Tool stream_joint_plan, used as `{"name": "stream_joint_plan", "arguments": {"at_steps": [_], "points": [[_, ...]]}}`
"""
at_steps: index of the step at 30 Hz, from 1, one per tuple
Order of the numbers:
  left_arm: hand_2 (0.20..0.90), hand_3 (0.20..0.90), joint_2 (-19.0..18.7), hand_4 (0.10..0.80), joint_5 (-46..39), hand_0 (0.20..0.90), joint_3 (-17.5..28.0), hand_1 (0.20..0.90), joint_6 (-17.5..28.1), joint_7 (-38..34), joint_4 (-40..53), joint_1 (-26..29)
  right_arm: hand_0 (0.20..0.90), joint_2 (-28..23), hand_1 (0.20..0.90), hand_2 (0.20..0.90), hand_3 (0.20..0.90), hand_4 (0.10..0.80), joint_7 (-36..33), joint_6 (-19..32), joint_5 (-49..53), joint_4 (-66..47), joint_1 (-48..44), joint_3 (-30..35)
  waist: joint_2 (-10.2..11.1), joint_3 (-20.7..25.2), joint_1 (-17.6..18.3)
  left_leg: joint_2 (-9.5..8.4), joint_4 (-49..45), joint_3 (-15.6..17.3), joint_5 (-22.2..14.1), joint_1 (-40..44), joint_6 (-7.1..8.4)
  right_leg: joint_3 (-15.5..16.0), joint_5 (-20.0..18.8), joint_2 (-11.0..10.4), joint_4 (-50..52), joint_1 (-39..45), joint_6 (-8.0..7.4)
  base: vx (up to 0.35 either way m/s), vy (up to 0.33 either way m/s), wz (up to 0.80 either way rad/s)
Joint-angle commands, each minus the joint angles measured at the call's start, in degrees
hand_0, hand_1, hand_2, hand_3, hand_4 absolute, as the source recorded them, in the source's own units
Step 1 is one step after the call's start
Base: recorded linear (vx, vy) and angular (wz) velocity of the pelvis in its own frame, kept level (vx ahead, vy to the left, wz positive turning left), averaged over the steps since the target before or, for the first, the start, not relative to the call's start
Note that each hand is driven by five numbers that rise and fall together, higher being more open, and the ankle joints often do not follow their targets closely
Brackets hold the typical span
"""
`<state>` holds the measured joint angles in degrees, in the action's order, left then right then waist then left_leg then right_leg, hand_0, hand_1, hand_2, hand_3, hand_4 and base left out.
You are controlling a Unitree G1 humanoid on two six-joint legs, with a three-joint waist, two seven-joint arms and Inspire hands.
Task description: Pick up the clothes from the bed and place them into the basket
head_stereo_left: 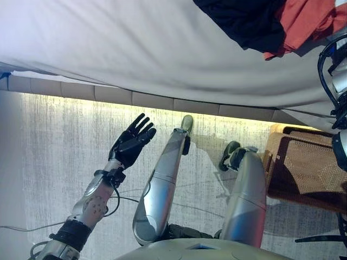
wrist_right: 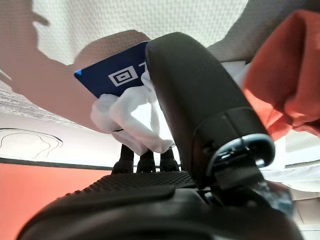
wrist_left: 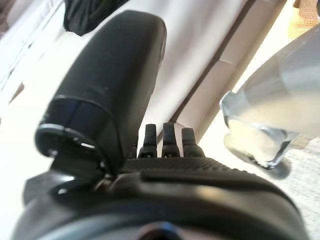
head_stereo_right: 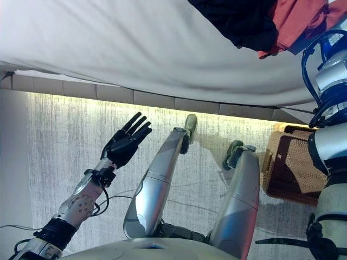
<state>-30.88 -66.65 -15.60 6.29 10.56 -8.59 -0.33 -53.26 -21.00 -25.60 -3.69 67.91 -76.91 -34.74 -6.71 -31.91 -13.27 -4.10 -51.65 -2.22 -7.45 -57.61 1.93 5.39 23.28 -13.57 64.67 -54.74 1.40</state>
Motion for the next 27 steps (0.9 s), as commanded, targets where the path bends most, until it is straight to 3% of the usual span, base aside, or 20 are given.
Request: {"name": "stream_joint_plan", "arguments": {"at_steps": [1,8,16,21,22,27], "points": [[0.900,0.900,-0.75,0.800,-2.30,0.900,2.59,0.900,2.24,3.32,5.11,-2.61,0.300,-8.40,0.300,0.300,0.200,0.100,-0.93,0.21,-1.49,0.28,-3.62,-4.83,-3.41,2.12,0.97,0.01,-0.33,3.00,-5.92,5.13,-3.23,6.33,-6.39,3.95,-6.39,3.98,0.85,0.006,0.002,-0.05],[0.900,0.900,-1.52,0.800,-2.53,0.900,3.27,0.900,2.56,5.33,6.19,-4.31,0.300,-8.97,0.300,0.300,0.200,0.100,-2.41,2.96,-1.96,-1.86,-0.15,-2.52,-2.54,2.12,1.26,0.02,1.56,3.16,-6.30,10.28,-2.95,6.60,-6.83,4.57,-9.55,9.16,0.69,0.002,0.001,-0.02],[0.900,0.900,-1.19,0.800,-1.19,0.900,2.55,0.900,2.41,4.41,7.08,-3.81,0.300,-10.38,0.300,0.300,0.200,0.100,-1.94,6.04,-4.13,-3.51,4.34,0.63,0.25,2.15,1.89,0.15,5.76,3.13,-5.63,21.81,-2.63,7.62,-7.25,4.08,-15.64,21.15,0.72,0.019,0.024,-0.05],[0.900,0.900,-0.55,0.800,0.01,0.900,1.49,0.900,1.55,3.06,7.89,-3.65,0.300,-11.76,0.300,0.300,0.200,0.100,-1.32,7.36,-4.89,-5.82,8.56,3.40,2.34,5.09,2.17,0.70,10.00,2.78,-5.02,28.15,-2.61,8.26,-7.43,4.17,-20.54,28.06,1.10,0.065,0.025,-0.07],[0.900,0.900,-0.11,0.800,0.54,0.900,1.02,0.900,1.48,2.75,7.92,-3.46,0.300,-12.05,0.300,0.300,0.200,0.100,-1.44,7.68,-4.83,-6.32,9.63,4.29,2.92,6.13,2.37,0.90,12.02,2.76,-3.16,29.17,-2.74,8.75,-8.83,4.26,-22.79,29.35,1.63,0.012,0.023,-0.12],[0.900,0.900,0.82,0.800,1.59,0.900,-1.10,0.900,2.17,1.07,7.50,-2.66,0.300,-12.85,0.300,0.300,0.200,0.100,-1.75,9.50,-4.64,-6.95,12.23,6.80,4.68,8.91,2.96,1.69,17.88,2.42,-2.11,35.23,-2.45,9.02,-10.13,5.34,-30.32,36.26,1.53,0.056,0.014,-0.05]]}}
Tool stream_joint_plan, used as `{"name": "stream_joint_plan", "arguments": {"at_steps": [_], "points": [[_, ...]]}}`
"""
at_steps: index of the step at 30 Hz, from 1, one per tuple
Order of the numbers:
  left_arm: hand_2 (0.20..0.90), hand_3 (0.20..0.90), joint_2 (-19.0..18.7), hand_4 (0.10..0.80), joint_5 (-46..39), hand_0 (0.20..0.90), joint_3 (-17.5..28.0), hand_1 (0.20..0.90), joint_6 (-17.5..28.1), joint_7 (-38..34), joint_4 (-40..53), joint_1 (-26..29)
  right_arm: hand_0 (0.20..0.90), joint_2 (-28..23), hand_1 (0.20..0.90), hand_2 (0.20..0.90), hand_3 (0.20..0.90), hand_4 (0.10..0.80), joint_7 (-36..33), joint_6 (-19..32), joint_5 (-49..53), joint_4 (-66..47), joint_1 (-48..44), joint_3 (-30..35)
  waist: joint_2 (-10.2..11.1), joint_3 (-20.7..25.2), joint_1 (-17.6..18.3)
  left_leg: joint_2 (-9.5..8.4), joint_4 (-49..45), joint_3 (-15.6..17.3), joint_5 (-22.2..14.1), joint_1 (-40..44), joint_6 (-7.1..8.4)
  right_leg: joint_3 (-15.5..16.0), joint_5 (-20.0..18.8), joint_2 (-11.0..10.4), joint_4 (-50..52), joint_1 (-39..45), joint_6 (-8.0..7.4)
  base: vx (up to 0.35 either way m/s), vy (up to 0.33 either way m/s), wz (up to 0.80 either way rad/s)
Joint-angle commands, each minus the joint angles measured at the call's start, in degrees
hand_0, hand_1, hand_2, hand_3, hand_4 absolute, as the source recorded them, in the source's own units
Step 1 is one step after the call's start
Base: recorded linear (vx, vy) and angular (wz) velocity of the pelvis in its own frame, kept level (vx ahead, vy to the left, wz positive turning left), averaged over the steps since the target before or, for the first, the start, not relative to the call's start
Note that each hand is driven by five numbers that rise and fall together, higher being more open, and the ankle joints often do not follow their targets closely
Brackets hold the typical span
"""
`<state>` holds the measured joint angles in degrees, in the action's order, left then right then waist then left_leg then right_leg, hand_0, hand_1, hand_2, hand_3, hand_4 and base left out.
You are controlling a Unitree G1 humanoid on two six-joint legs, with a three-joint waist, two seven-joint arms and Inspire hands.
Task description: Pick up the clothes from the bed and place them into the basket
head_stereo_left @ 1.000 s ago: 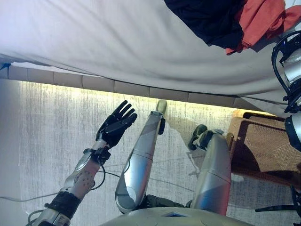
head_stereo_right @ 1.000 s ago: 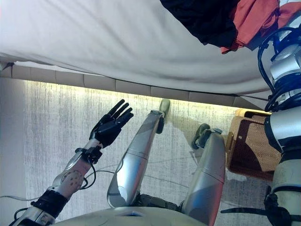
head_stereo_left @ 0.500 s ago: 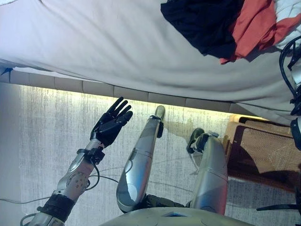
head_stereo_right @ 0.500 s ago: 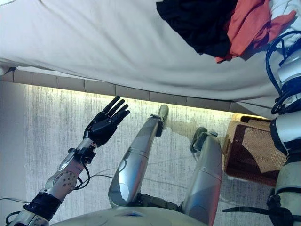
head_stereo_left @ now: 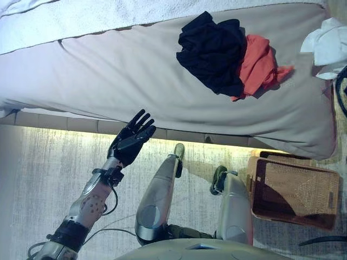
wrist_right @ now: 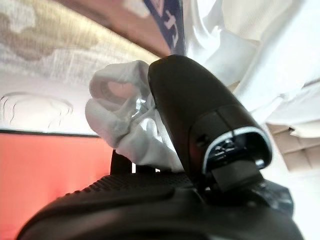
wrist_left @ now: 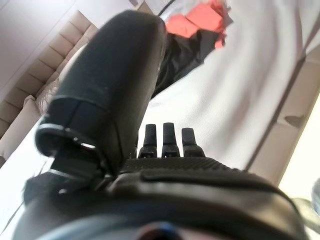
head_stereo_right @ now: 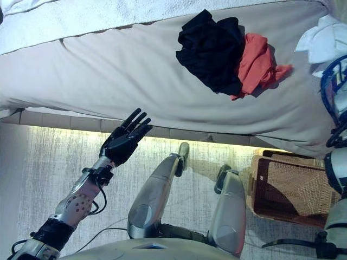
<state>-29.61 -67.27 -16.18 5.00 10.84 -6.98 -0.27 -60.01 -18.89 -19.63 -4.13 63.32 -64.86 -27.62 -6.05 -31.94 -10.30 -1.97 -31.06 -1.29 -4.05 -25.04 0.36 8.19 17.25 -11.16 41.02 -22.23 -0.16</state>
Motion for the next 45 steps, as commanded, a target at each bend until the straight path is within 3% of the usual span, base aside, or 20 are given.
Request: {"name": "stream_joint_plan", "arguments": {"at_steps": [1,8,11,15,20,26,32,38,45], "points": [[0.900,0.900,-0.20,0.800,2.40,0.900,-0.90,0.900,3.64,0.51,5.73,-2.51,0.300,-6.23,0.300,0.300,0.200,0.100,-3.73,4.26,-4.28,-2.07,0.65,0.22,4.35,9.60,0.18,-0.31,-1.11,1.53,-5.45,4.15,-0.86,6.13,-4.55,3.20,-8.67,5.29,2.91,0.040,0.022,-0.08],[0.900,0.900,1.40,0.800,5.08,0.900,-2.50,0.900,4.32,-1.38,2.35,-1.93,0.300,-6.69,0.300,0.300,0.200,0.100,-0.21,5.54,-3.45,-4.41,5.87,3.05,6.84,14.73,2.59,0.76,11.45,2.77,-4.00,14.10,-0.33,4.55,-8.36,5.04,-22.16,14.32,1.04,0.044,0.029,-0.12],[0.900,0.900,2.65,0.800,8.59,0.900,-2.93,0.900,1.93,-4.50,-0.98,-1.63,0.300,-5.01,0.300,0.300,0.200,0.100,1.23,7.04,-1.73,-7.07,12.65,7.65,7.85,18.42,4.99,1.25,18.18,4.17,-2.72,19.61,-0.16,2.33,-10.87,5.97,-28.71,18.73,-0.27,0.104,0.084,-0.14],[0.900,0.900,3.13,0.800,13.91,0.900,-4.07,0.900,-1.87,-9.00,-5.81,-0.14,0.300,-2.50,0.300,0.300,0.200,0.100,2.36,8.81,-0.80,-9.26,20.13,12.18,7.78,21.25,7.37,2.10,23.35,5.19,-1.18,23.39,0.00,-0.19,-13.27,6.61,-32.81,20.89,-1.51,0.025,0.071,-0.33],[0.900,0.900,3.98,0.800,14.33,0.900,-3.39,0.900,-2.61,-9.59,-9.54,2.15,0.300,3.08,0.300,0.300,0.200,0.100,3.49,7.59,-0.96,-13.82,30.40,17.06,7.47,23.24,10.53,3.37,29.01,7.11,0.46,27.17,0.30,-3.46,-16.25,6.95,-37.01,22.18,-3.04,-0.023,0.054,-0.40],[0.900,0.900,5.17,0.800,16.92,0.900,-5.04,0.900,-3.79,-9.32,-11.49,6.93,0.300,10.71,0.300,0.300,0.200,0.100,4.17,5.27,0.45,-13.09,35.85,17.21,6.48,23.32,13.52,4.12,32.98,9.44,1.67,29.43,0.31,-5.51,-18.24,7.60,-38.92,22.07,-4.03,-0.071,-0.031,-0.29],[0.900,0.900,5.69,0.800,20.31,0.900,-4.31,0.900,-4.29,-7.08,-12.92,7.30,0.300,14.79,0.300,0.300,0.200,0.100,5.90,5.94,-0.49,-14.49,42.13,18.91,5.06,22.24,16.69,4.49,31.00,12.64,0.32,30.69,0.08,-8.19,-18.05,7.86,-37.68,21.91,-4.07,0.014,-0.055,-0.35],[0.900,0.900,6.60,0.800,21.08,0.900,-3.90,0.900,-4.54,-4.70,-13.08,7.41,0.300,16.49,0.300,0.300,0.200,0.100,6.05,7.02,0.78,-14.82,46.21,20.54,3.46,20.52,17.92,4.50,30.29,14.16,-0.32,30.64,0.08,-9.49,-18.49,7.81,-38.12,21.59,-4.33,-0.020,-0.084,-0.23],[0.900,0.900,7.85,0.800,21.10,0.900,-5.17,0.900,-3.09,-3.42,-13.62,8.82,0.300,16.76,0.300,0.300,0.200,0.100,6.03,6.59,2.36,-10.34,43.25,19.67,0.83,18.10,18.49,4.22,29.99,14.33,-0.34,29.28,0.36,-10.37,-18.64,7.43,-38.54,20.14,-4.29,-0.066,-0.026,-0.16]]}}
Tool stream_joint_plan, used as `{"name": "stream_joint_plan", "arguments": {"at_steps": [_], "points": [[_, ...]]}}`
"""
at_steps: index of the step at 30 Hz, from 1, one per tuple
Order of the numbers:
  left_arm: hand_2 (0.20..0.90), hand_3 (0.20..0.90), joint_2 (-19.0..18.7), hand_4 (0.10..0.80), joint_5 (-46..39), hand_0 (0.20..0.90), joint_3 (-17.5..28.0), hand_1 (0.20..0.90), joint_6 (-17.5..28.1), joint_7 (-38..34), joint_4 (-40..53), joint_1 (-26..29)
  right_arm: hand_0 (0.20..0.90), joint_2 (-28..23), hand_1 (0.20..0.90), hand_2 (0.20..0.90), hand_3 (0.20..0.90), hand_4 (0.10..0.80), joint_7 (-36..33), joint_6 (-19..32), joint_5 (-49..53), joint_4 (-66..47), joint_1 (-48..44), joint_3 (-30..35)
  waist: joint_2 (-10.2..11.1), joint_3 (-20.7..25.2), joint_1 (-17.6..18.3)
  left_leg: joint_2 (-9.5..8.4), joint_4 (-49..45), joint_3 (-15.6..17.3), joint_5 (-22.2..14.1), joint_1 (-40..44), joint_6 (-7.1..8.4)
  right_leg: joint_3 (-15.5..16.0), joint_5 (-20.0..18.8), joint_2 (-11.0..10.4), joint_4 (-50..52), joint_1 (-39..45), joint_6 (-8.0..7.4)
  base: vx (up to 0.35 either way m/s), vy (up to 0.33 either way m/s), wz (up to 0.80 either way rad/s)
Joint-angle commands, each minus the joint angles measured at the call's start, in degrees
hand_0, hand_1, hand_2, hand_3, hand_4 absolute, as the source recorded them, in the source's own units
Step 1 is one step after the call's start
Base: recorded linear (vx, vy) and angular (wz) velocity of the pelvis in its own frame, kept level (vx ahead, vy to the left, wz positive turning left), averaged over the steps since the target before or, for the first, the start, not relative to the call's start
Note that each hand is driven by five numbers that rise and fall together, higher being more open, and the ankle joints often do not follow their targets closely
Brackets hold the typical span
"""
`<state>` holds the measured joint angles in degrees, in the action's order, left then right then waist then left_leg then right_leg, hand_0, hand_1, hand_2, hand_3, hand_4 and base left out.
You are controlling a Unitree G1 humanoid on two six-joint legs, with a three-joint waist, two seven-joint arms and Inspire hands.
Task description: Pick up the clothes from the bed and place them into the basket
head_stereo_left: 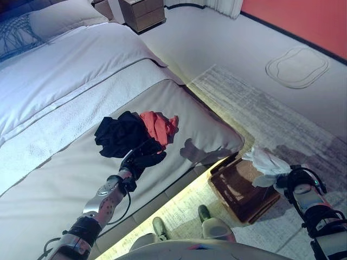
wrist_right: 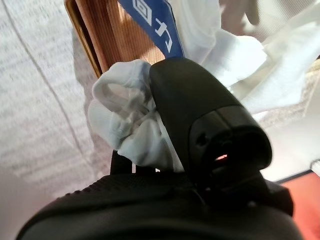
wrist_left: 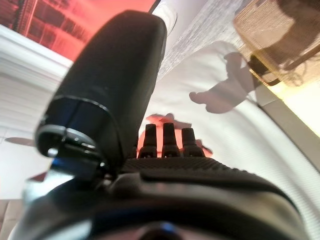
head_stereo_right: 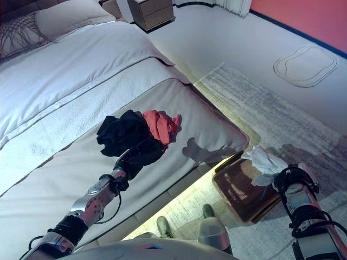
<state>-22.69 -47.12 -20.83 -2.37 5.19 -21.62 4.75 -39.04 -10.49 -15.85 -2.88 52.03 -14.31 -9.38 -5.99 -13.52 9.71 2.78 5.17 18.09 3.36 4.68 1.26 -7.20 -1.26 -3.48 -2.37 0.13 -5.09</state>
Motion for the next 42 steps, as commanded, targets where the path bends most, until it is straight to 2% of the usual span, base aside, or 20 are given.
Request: {"name": "stream_joint_plan", "arguments": {"at_steps": [1,7,8,9,22,29,32,35,39,42], "points": [[0.900,0.900,1.10,0.800,0.70,0.900,-0.82,0.900,4.49,2.43,0.94,3.94,0.300,-4.16,0.300,0.300,0.200,0.100,-2.24,2.70,1.47,2.41,-8.20,1.17,0.02,-0.90,-1.50,-0.59,-6.31,-5.06,-7.71,-0.62,-0.40,5.10,-0.06,-0.41,4.78,-2.32,0.70,-0.033,-0.013,-0.05],[0.900,0.900,1.37,0.800,0.95,0.900,-1.19,0.900,4.88,4.15,0.74,3.17,0.300,-4.13,0.300,0.300,0.200,0.100,-3.31,4.09,2.34,5.18,-8.75,0.83,-1.94,-1.23,-1.69,-0.77,-5.63,-5.55,-7.23,-0.64,0.08,5.42,0.17,-0.62,4.37,-2.23,0.86,-0.006,-0.002,0.00],[0.900,0.900,1.35,0.800,0.75,0.900,-1.31,0.900,5.12,4.45,0.71,3.12,0.512,-4.28,0.512,0.512,0.447,0.347,-3.83,4.34,2.17,5.06,-8.97,0.79,-2.28,-1.31,-1.70,-0.82,-5.48,-5.64,-7.14,-0.59,0.14,5.51,0.20,-0.68,4.27,-2.15,0.87,-0.001,0.001,0.05],[0.900,0.900,1.49,0.800,0.54,0.900,-1.41,0.900,5.48,4.77,0.53,2.96,0.900,-4.38,0.900,0.900,0.900,0.800,-4.83,4.84,1.68,4.91,-9.04,0.95,-2.74,-1.31,-1.66,-0.83,-5.16,-5.72,-6.97,-0.45,0.26,5.59,0.25,-0.71,4.16,-2.07,0.83,0.003,0.006,0.04],[0.900,0.900,1.59,0.800,-0.63,0.900,-1.62,0.900,6.17,5.40,0.63,2.17,0.900,-5.22,0.900,0.900,0.900,0.800,-6.49,3.74,-0.02,4.10,-8.01,1.56,-3.49,-1.17,-1.57,-0.74,-4.20,-6.23,-6.34,-0.20,0.75,5.96,0.60,-0.66,3.89,-1.79,0.97,0.001,0.000,0.02],[0.900,0.900,1.46,0.800,-0.97,0.900,-0.74,0.900,5.22,4.54,1.13,1.79,0.900,-5.15,0.900,0.900,0.900,0.800,-2.97,-0.16,-2.66,4.41,-6.62,0.73,-2.04,-0.27,-2.75,-0.48,-3.32,-7.30,-5.91,0.25,0.81,6.89,0.75,-0.50,3.51,-0.85,1.18,0.023,-0.008,0.08],[0.900,0.900,0.99,0.800,-1.01,0.900,0.03,0.900,4.76,3.70,1.33,1.53,0.900,-5.40,0.900,0.900,0.900,0.800,-3.66,-1.13,-1.86,3.27,-7.17,-0.29,-0.91,0.23,-3.99,-0.46,-2.69,-8.62,-5.56,0.42,0.80,7.84,0.58,-0.45,3.02,-0.04,1.30,0.041,-0.038,0.15],[0.900,0.900,0.68,0.800,-1.20,0.900,0.99,0.900,4.84,2.80,1.27,1.07,0.900,-5.68,0.900,0.900,0.900,0.800,-6.03,-1.71,-0.24,-1.89,-9.92,-1.06,0.02,0.67,-5.26,-0.55,-2.26,-10.37,-5.37,0.56,0.72,8.73,0.97,-0.39,3.09,0.68,1.69,0.061,-0.028,0.15],[0.900,0.900,0.69,0.800,-1.18,0.900,1.88,0.900,4.38,0.99,0.59,2.13,0.900,-5.03,0.900,0.900,0.900,0.800,-8.15,-4.09,1.17,-11.20,-18.17,-5.09,1.34,0.75,-7.37,-1.10,-2.45,-13.23,-5.23,-0.80,0.78,10.30,1.80,-0.36,3.58,0.47,2.34,0.010,-0.040,0.23],[0.900,0.900,0.52,0.800,-1.44,0.900,2.68,0.900,4.02,0.44,0.51,2.30,0.900,-6.19,0.900,0.900,0.900,0.800,-8.85,-1.30,-0.55,-12.97,-23.02,-7.44,1.85,0.38,-8.81,-1.52,-3.18,-14.61,-5.09,-2.00,0.93,11.28,2.35,-0.41,4.19,-0.03,2.88,-0.005,-0.023,0.28]]}}
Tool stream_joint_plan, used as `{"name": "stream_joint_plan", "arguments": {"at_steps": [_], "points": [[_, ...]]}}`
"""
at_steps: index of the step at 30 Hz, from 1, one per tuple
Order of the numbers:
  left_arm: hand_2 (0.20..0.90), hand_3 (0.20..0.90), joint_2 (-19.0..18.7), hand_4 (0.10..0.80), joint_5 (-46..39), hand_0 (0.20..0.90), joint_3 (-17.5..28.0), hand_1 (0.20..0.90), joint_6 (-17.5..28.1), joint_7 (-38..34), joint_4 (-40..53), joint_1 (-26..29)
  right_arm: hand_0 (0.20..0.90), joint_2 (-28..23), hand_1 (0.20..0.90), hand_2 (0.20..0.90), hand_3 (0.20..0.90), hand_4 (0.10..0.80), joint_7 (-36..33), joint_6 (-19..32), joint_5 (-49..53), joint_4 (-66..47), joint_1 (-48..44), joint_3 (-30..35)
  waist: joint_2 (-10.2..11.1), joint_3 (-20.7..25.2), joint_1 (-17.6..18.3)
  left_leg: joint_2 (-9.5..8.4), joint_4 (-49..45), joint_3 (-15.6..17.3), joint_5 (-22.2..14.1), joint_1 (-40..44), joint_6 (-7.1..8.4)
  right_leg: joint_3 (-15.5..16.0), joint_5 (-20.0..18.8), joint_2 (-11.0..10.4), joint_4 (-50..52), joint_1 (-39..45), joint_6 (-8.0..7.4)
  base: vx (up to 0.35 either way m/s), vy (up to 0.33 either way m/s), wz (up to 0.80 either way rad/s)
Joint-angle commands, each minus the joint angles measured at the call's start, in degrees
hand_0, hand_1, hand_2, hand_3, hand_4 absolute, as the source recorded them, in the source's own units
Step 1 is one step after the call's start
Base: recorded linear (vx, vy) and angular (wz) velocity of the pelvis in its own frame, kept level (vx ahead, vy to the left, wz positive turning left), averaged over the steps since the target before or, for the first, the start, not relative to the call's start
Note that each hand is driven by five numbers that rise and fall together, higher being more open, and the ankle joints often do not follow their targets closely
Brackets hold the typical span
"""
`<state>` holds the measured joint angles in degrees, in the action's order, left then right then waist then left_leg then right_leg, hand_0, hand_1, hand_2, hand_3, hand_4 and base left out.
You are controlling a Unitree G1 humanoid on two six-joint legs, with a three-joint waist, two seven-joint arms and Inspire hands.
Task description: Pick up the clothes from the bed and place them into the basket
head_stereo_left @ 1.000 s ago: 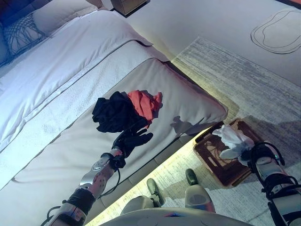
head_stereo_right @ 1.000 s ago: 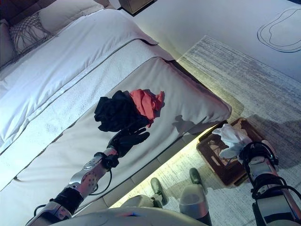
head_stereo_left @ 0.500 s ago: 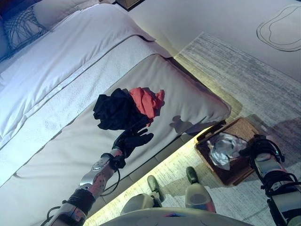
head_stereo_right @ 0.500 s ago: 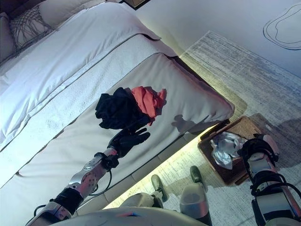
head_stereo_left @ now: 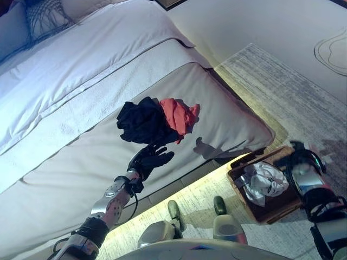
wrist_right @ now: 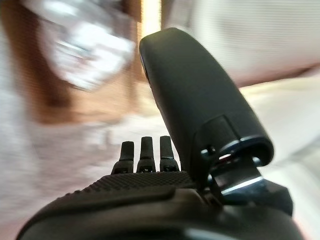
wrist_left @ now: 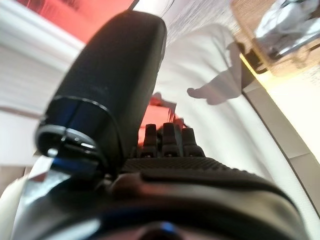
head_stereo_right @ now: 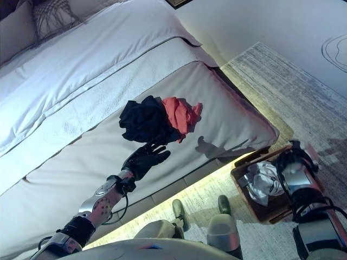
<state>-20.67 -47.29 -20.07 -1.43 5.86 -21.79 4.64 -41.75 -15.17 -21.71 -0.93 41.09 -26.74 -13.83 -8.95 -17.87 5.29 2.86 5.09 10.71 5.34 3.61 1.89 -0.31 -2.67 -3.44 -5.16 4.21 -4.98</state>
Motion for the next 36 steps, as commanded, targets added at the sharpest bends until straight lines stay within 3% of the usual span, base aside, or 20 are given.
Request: {"name": "stream_joint_plan", "arguments": {"at_steps": [1,9,14,19,24,25,36], "points": [[0.900,0.900,-1.57,0.800,-1.38,0.900,2.30,0.900,3.06,-0.38,0.92,2.16,0.900,-4.10,0.900,0.900,0.900,0.800,-5.35,5.80,-4.53,-2.47,-12.59,-3.61,4.87,4.35,-5.08,-1.79,-3.65,-7.95,-6.99,-1.58,0.35,5.03,4.17,-0.51,7.59,-4.33,3.13,0.013,-0.010,0.30],[0.900,0.900,-2.65,0.800,-2.46,0.900,3.17,0.900,3.66,1.78,1.91,0.62,0.900,-6.89,0.900,0.900,0.900,0.800,-6.01,6.85,-4.97,-2.41,-22.35,-7.56,3.59,1.01,-9.58,-3.86,-8.01,-12.74,-6.61,-6.79,0.75,9.83,6.91,-1.39,12.08,-6.61,5.16,-0.001,0.007,0.41],[0.900,0.900,-4.77,0.800,-1.05,0.900,2.78,0.900,5.38,3.64,3.28,1.51,0.900,-8.42,0.900,0.900,0.900,0.800,-5.17,6.40,0.83,2.32,-31.83,-12.25,2.76,-5.49,-13.99,-5.58,-12.35,-17.73,-5.78,-12.76,0.96,14.49,9.07,-2.58,17.77,-10.62,6.70,-0.079,-0.078,0.49],[0.900,0.900,-6.97,0.800,-0.93,0.900,2.80,0.900,6.45,4.89,6.48,0.47,0.900,-9.19,0.900,0.900,0.900,0.800,-6.64,3.66,0.17,3.07,-36.97,-14.87,2.58,-10.14,-17.00,-7.42,-16.46,-19.94,-5.64,-18.48,0.09,16.46,10.79,-3.02,23.87,-16.17,7.43,-0.027,-0.079,0.37],[0.900,0.900,-8.57,0.800,-1.98,0.900,3.14,0.900,7.17,5.90,10.89,-1.15,0.900,-9.19,0.900,0.900,0.900,0.800,-8.22,0.88,-0.01,2.22,-40.39,-16.65,2.43,-11.92,-18.89,-8.36,-19.65,-19.58,-5.37,-25.74,-0.90,17.67,10.68,-3.38,27.92,-23.66,7.02,-0.031,-0.077,0.24],[0.900,0.900,-8.79,0.800,-2.44,0.900,2.91,0.900,7.31,5.73,12.12,-1.76,0.900,-9.02,0.900,0.900,0.900,0.800,-8.21,0.25,-0.16,2.53,-40.72,-17.31,2.50,-11.92,-19.26,-8.39,-20.93,-18.98,-6.92,-26.66,-0.85,17.54,12.31,-3.60,29.55,-24.58,6.76,0.072,-0.051,0.14],[0.900,0.900,-11.02,0.800,-10.11,0.900,3.91,0.900,9.45,2.61,17.73,-3.70,0.900,-9.25,0.900,0.900,0.900,0.800,-6.11,-3.18,-1.37,13.51,-47.08,-23.18,0.28,-11.92,-21.86,-10.29,-34.77,-17.18,-11.14,-43.77,-3.21,17.21,15.30,-5.79,43.50,-40.88,7.17,0.001,-0.011,0.08]]}}
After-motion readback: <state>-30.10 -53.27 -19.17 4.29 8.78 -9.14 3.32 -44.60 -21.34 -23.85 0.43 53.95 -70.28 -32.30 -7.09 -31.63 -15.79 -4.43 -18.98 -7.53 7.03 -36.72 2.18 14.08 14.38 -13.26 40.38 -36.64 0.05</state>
